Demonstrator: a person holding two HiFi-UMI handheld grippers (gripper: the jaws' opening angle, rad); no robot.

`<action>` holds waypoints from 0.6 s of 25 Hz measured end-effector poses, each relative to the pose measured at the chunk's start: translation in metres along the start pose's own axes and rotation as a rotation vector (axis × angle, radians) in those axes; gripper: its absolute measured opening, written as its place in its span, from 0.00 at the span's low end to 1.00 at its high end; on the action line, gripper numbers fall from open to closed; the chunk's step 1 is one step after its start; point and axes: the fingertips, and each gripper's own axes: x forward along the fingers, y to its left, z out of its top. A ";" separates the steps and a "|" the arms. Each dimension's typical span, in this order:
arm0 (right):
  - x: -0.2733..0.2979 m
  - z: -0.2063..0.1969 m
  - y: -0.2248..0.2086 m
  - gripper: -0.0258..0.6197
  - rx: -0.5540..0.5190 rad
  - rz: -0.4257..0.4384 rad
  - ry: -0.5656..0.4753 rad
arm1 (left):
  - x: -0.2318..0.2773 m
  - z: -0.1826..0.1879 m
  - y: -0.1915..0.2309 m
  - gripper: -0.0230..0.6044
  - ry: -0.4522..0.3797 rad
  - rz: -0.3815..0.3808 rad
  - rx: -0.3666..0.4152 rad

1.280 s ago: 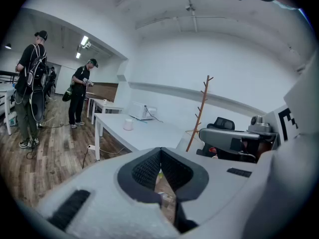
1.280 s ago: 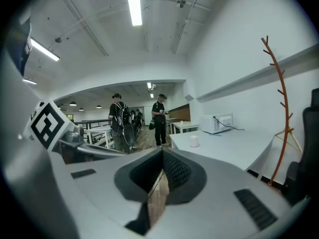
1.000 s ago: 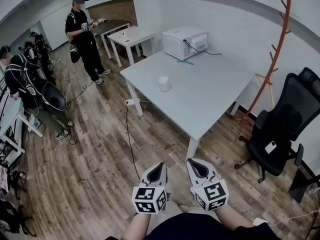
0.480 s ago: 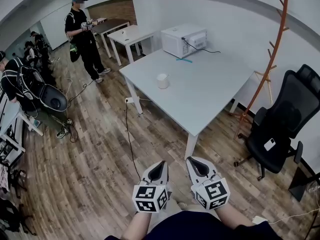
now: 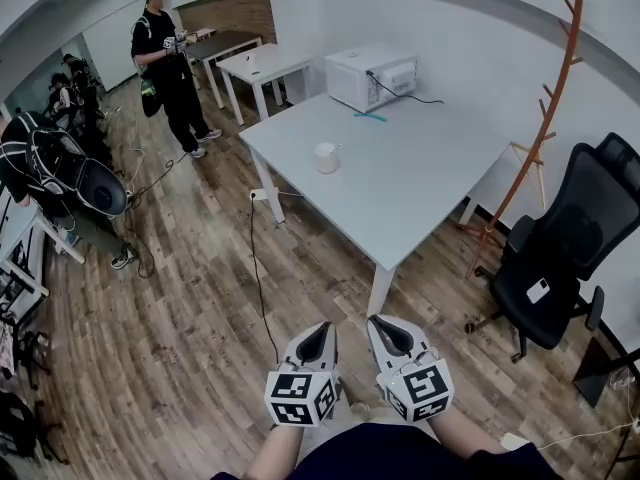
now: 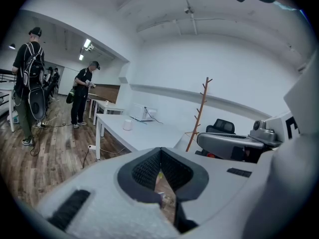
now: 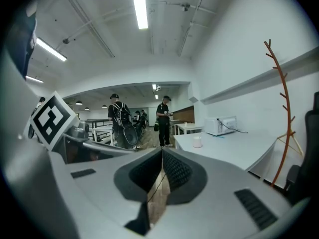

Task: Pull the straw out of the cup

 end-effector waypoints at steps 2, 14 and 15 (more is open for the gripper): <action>0.004 0.001 -0.001 0.09 0.000 0.003 0.002 | 0.003 0.002 0.002 0.06 -0.002 -0.001 -0.003; 0.068 0.007 -0.030 0.09 0.067 -0.008 0.012 | 0.052 0.027 0.041 0.07 0.002 -0.023 0.003; 0.075 0.008 -0.032 0.09 0.068 -0.009 0.011 | 0.057 0.029 0.046 0.07 0.004 -0.025 0.006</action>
